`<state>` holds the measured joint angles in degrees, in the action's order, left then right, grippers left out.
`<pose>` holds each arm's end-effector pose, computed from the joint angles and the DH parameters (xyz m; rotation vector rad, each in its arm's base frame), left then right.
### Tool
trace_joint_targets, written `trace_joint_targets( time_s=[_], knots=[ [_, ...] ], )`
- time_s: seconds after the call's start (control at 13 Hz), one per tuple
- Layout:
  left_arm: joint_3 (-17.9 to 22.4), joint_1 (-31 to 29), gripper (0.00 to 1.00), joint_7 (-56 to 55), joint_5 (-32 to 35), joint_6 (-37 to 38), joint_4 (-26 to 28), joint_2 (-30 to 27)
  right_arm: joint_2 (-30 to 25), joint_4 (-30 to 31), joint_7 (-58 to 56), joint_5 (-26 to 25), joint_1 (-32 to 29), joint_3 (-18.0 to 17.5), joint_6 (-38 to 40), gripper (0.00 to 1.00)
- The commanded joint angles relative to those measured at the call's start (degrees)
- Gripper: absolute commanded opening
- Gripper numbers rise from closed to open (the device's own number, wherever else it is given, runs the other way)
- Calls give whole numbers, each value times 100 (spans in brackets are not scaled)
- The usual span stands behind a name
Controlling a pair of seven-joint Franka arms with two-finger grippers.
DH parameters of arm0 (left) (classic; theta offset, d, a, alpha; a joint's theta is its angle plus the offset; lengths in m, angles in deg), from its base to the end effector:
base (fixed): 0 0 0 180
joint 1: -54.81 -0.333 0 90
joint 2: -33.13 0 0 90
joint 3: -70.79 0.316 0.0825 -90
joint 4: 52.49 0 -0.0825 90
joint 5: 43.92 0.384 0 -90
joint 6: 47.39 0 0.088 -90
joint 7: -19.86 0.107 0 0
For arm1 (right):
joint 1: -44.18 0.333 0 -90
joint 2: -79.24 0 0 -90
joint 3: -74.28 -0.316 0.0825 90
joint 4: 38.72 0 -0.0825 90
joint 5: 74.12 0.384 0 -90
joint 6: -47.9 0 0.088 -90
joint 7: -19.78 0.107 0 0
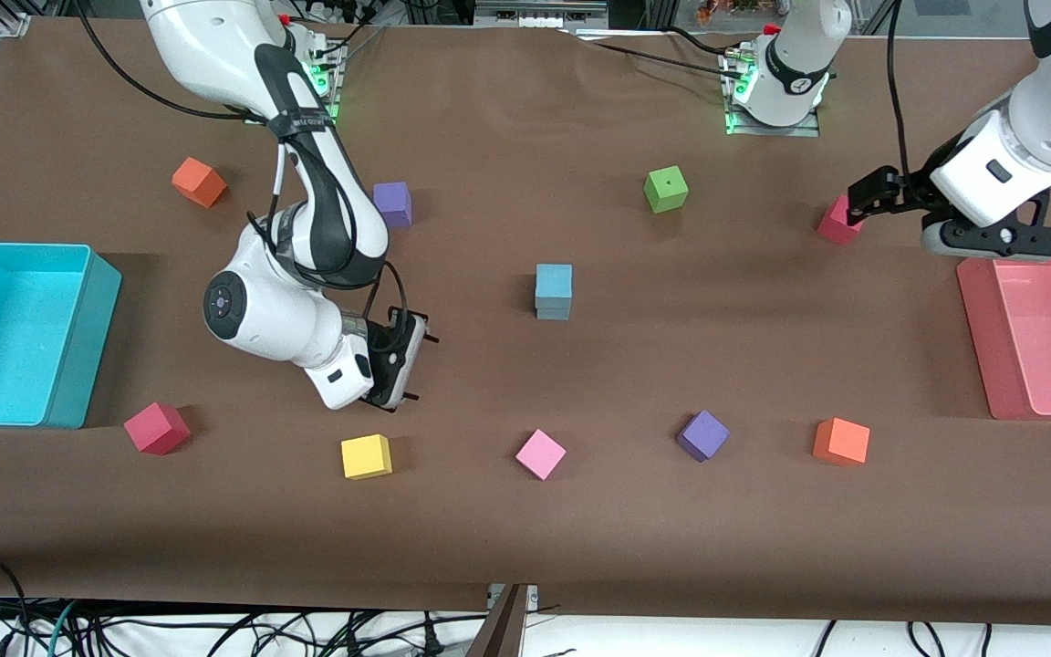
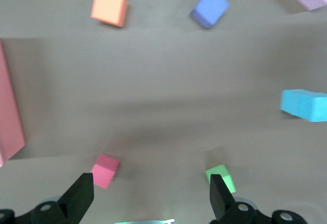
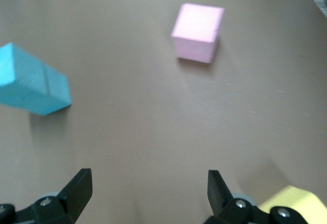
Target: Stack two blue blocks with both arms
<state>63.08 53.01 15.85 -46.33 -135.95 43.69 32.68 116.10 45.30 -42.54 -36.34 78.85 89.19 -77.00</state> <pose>0.5409 -0.0609 0.5763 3.1048 -0.0489 -0.1994 0.6625 0.3001 0.3246 -2.3463 -1.4938 -0.3373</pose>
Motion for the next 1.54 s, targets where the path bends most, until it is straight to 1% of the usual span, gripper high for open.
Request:
trace_joint_targets(
  time_s=[0.0,0.08,0.15,0.23,0.31,0.38,0.46,0.54,0.62,0.77,0.85,1.0,1.08,1.23,1.38,1.46],
  knots=[
    [287,294,100,111,188,-546,654,-436,-12,-350,965,-385,-4,187,133,100],
    [296,329,100,102,249,-696,847,-594,-12,-429,1020,-517,-4,292,133,100],
    [305,477,100,94,354,-724,928,-674,-3,-482,994,-579,14,415,133,100],
    [401,661,100,76,495,-681,876,-675,-12,-491,959,-658,-12,521,133,100],
    [541,750,100,76,487,-654,850,-675,-21,-491,959,-789,-169,513,124,100],
    [586,777,100,76,426,-584,815,-649,-29,-491,950,-860,-371,504,132,100],
    [682,847,100,76,417,-549,788,-649,-73,-465,950,-852,-538,496,124,100],
    [831,1048,100,67,426,-470,683,-622,-213,-395,985,-834,-775,487,124,100],
    [867,1067,100,67,417,-409,665,-587,-284,-395,1003,-869,-994,478,132,100],
    [859,954,100,76,417,-408,621,-534,-477,-316,1029,-887,-1565,399,98,100],
    [824,840,100,76,417,-382,516,-491,-591,-298,1038,-887,-1785,399,63,100],
    [518,481,100,85,400,-233,279,-333,-968,-141,1143,-939,-2015,399,123,100],
    [438,400,100,85,399,-232,269,-323,-1135,-1,1378,-1079,-2095,399,176,100],
    [297,181,100,93,330,-223,269,-315,-1504,298,2534,-1439,-2113,381,360,100],
    [288,145,100,93,320,-223,269,-315,-1873,440,3835,-1956,-2235,154,728,100],
    [279,136,100,93,320,-223,269,-288,-2032,527,4346,-2377,-2358,5,948,100]
  ],
)
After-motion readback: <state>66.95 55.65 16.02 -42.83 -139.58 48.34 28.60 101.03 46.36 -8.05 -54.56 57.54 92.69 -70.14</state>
